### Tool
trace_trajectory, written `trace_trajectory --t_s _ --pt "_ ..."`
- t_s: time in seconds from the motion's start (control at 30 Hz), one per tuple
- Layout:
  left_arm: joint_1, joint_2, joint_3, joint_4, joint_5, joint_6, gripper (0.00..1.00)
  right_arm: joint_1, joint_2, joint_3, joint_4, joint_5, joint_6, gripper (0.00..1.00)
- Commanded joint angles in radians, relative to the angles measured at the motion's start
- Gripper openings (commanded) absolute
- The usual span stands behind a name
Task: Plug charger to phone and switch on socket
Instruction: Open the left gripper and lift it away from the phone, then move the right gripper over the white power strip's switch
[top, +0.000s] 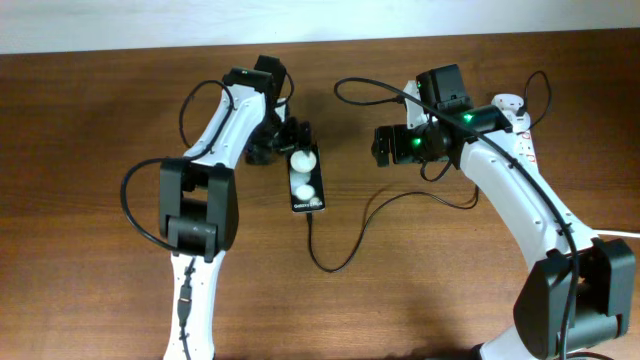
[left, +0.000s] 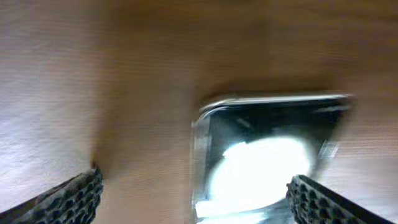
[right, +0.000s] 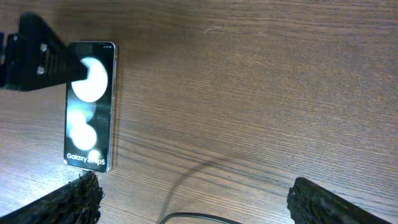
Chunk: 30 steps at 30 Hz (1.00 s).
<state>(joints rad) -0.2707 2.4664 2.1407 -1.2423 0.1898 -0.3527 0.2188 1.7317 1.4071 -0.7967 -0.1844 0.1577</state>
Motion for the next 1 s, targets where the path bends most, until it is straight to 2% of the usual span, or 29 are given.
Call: trace_trajectory --t_s 0.0,0.1,0.17,0.33,0.47,0.7,0.8,0.87,0.97 --pt "0.01 -0.001 0.169 -0.093 -0.135 0.013 0.99 0.004 -0.022 0.003 0.0 -0.006 0.0 0.99" --pt "0.008 -0.085 0.382 -0.204 -0.135 0.037 0.99 0.004 -0.022 0.003 0.0 -0.006 0.0 0.99" --pt "0.008 -0.152 0.422 -0.257 -0.135 0.037 0.99 0.004 -0.022 0.003 -0.002 -0.006 0.0 0.99" --pt "-0.012 -0.255 0.422 -0.418 -0.192 0.059 0.99 0.004 -0.022 0.003 -0.029 -0.006 0.008 0.99" --pt "-0.097 -0.255 0.422 -0.437 -0.323 0.057 0.99 0.004 -0.022 0.003 -0.047 -0.006 0.007 0.99" --pt "-0.112 -0.255 0.422 -0.432 -0.349 0.055 0.99 -0.003 -0.022 0.045 -0.107 -0.006 0.002 0.99" --pt "-0.112 -0.255 0.422 -0.412 -0.348 0.055 0.99 -0.121 -0.022 0.21 -0.27 -0.007 -0.037 0.99" --pt "-0.112 -0.255 0.422 -0.412 -0.348 0.055 0.99 -0.26 -0.022 0.295 -0.357 -0.053 -0.111 0.99" --pt "-0.112 -0.255 0.422 -0.412 -0.348 0.055 0.99 -0.509 -0.014 0.311 -0.374 -0.204 -0.191 0.99"
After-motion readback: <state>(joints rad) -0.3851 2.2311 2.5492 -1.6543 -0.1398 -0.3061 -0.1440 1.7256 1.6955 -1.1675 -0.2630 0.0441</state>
